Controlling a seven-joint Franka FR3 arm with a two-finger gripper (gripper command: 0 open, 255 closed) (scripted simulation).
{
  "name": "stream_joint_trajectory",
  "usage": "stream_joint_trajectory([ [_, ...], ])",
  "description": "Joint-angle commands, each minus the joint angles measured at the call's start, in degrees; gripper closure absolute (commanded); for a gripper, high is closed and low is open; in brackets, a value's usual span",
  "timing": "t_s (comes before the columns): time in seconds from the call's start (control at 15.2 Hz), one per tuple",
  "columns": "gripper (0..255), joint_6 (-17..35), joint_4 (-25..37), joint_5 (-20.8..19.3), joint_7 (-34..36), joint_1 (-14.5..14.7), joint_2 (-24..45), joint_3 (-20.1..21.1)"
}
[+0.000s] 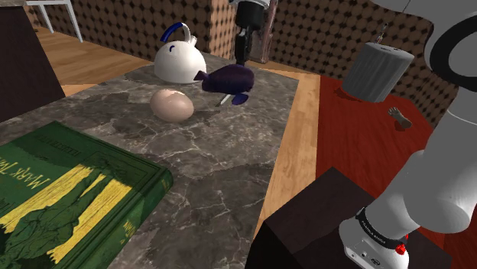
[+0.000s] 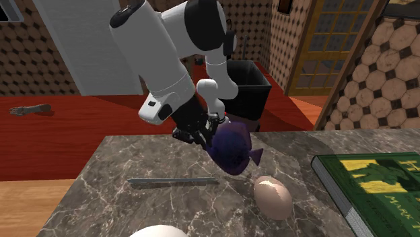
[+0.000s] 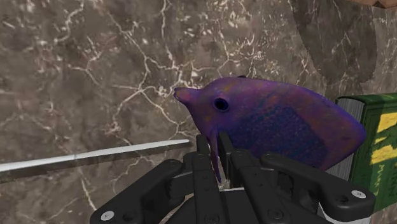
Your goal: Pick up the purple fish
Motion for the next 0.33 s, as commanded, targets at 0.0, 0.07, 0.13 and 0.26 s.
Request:
stream_joint_trajectory([
  [0.0, 255, -1.6, 2.0, 0.1, 0.5, -0.1, 0.3, 0.0],
  [0.07, 255, -2.5, 3.2, 0.1, 0.7, -0.1, 0.6, 0.0],
  [0.13, 255, -3.3, 4.5, 0.2, 1.0, -0.2, 1.0, 0.0],
  [0.26, 255, -3.5, 4.7, 0.2, 1.1, -0.2, 1.0, 0.0],
])
